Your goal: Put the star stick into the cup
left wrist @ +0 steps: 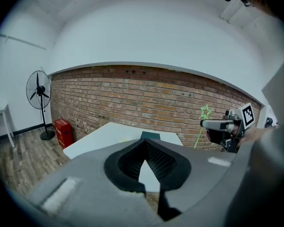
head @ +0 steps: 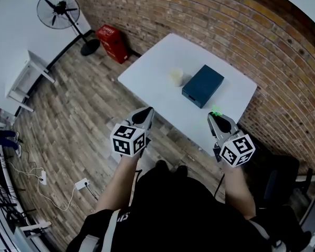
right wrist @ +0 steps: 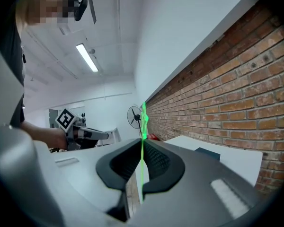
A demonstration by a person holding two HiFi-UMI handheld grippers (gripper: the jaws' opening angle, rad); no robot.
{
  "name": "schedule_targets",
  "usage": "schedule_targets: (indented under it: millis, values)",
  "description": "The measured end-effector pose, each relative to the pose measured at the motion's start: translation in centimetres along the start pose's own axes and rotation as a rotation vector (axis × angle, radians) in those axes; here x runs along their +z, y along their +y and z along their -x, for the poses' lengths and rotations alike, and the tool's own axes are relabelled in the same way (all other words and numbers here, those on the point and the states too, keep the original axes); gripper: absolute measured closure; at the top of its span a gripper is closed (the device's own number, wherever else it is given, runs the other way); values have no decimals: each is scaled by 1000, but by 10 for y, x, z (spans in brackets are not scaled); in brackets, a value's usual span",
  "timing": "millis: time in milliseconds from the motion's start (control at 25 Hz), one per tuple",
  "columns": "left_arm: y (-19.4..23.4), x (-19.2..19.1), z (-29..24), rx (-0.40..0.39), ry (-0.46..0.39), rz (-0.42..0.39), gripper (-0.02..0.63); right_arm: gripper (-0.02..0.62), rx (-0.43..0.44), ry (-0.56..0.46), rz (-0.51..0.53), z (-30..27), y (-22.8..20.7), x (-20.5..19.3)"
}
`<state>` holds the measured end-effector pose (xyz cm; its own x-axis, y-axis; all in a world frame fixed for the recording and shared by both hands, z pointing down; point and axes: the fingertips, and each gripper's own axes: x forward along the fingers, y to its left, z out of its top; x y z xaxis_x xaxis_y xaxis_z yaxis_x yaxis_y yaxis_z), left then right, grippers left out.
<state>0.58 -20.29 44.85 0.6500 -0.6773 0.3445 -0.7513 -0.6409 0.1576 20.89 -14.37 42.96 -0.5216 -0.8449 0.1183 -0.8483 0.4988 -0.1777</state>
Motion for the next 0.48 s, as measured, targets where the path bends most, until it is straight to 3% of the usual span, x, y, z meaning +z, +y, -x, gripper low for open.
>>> schedule_targets:
  millis: [480]
  values:
    - [89, 34, -85, -75, -24, 21, 600, 580, -66, 12, -6, -103, -45, 19]
